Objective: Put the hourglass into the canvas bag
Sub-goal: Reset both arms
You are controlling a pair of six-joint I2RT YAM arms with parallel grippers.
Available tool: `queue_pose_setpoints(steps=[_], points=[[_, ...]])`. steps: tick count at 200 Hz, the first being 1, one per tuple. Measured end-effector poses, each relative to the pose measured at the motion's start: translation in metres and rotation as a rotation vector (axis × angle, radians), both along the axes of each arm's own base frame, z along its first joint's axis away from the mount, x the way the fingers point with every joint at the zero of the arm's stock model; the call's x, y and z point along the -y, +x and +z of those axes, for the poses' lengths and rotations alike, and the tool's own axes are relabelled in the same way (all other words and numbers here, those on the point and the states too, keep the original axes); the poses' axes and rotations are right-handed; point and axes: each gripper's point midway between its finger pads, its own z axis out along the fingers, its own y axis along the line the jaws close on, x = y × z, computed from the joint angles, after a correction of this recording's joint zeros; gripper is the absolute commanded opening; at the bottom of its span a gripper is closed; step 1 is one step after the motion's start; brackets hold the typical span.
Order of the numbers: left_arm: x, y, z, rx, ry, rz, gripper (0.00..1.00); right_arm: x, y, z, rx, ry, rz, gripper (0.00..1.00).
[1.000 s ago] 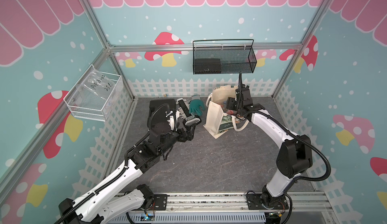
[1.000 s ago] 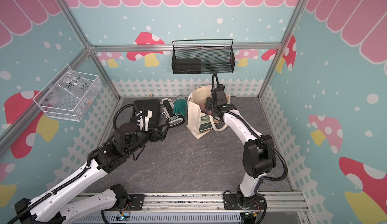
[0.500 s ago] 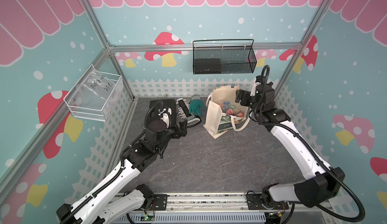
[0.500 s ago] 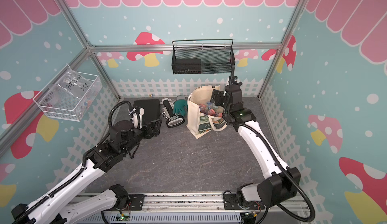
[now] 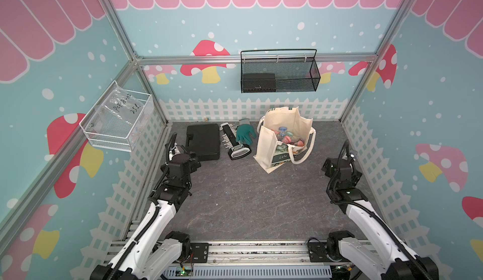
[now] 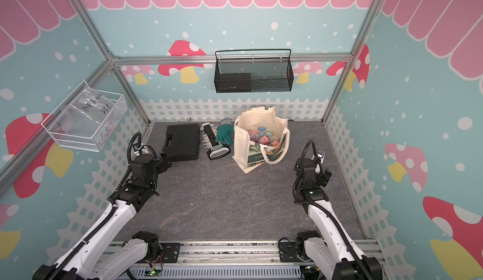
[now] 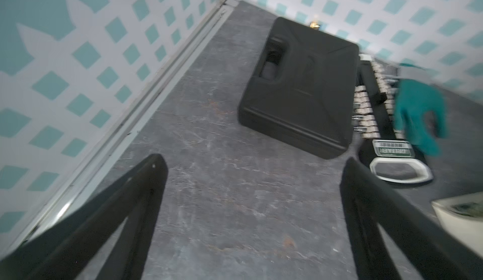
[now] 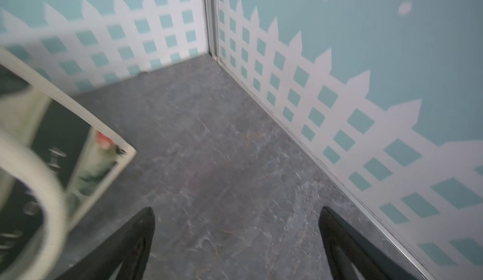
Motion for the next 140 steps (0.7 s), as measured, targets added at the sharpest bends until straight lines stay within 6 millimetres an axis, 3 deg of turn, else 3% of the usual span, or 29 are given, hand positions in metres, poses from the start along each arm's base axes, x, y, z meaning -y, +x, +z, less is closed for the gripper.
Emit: queue_pose_setpoints(steps=[20,47,63,104,140], points=[[-0.015,0.002,-0.041,-0.045,0.053,0.023,1.00,0.002,0.002,-0.041,-0.080,-0.055,0.019,0.99],[-0.015,0.008,-0.085,-0.073,0.084,-0.024,1.00,-0.004,0.022,-0.059,-0.066,-0.103,0.085,1.00],[-0.008,0.014,-0.093,-0.038,0.086,-0.073,1.00,-0.011,0.033,-0.062,-0.036,-0.114,0.148,1.00],[0.014,0.049,-0.098,0.069,0.090,-0.205,1.00,-0.024,0.069,-0.044,0.118,-0.132,0.327,0.99],[0.022,0.061,-0.108,0.066,0.098,-0.249,0.99,-0.039,0.064,-0.047,0.175,-0.144,0.444,0.99]])
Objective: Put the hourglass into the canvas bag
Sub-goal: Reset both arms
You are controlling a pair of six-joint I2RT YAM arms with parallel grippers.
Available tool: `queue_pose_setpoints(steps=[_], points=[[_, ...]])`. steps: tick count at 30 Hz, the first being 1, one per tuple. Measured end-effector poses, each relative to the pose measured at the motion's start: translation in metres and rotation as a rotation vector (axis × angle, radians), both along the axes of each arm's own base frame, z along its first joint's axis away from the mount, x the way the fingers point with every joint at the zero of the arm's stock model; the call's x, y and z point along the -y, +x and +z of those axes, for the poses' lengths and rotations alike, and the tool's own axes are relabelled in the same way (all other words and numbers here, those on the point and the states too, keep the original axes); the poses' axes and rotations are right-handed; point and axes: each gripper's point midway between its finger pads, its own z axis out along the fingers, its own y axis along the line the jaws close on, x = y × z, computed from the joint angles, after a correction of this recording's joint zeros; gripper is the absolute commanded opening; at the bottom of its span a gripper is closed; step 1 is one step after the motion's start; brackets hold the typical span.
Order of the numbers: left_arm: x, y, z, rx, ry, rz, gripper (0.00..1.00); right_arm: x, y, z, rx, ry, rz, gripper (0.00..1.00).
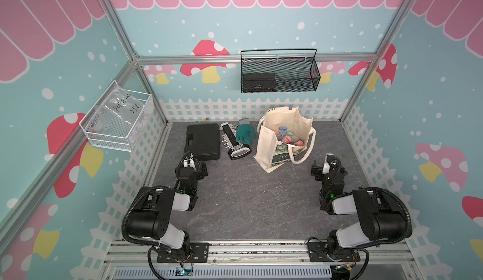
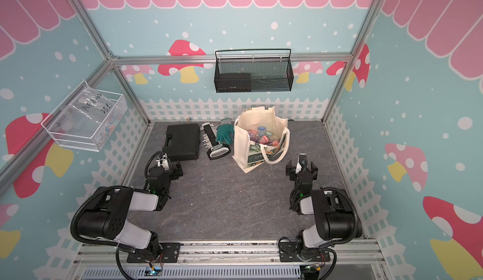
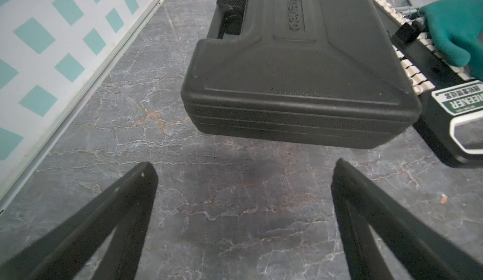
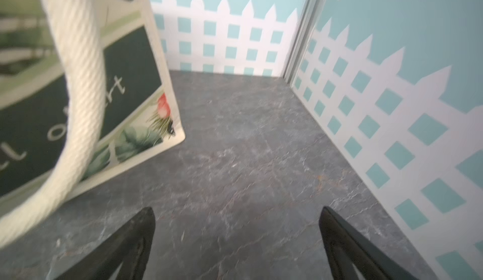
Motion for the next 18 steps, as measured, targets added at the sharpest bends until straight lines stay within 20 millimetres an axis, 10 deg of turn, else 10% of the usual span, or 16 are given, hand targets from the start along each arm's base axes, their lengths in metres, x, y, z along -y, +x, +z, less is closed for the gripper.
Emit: queue_pose_setpoints(steps=[18], points=[[-0.007,0.014,0.021,0.057,-0.001,0.042,0.99,-0.007,0.005,0.023,0.101,-0.011,0.055,0.99]])
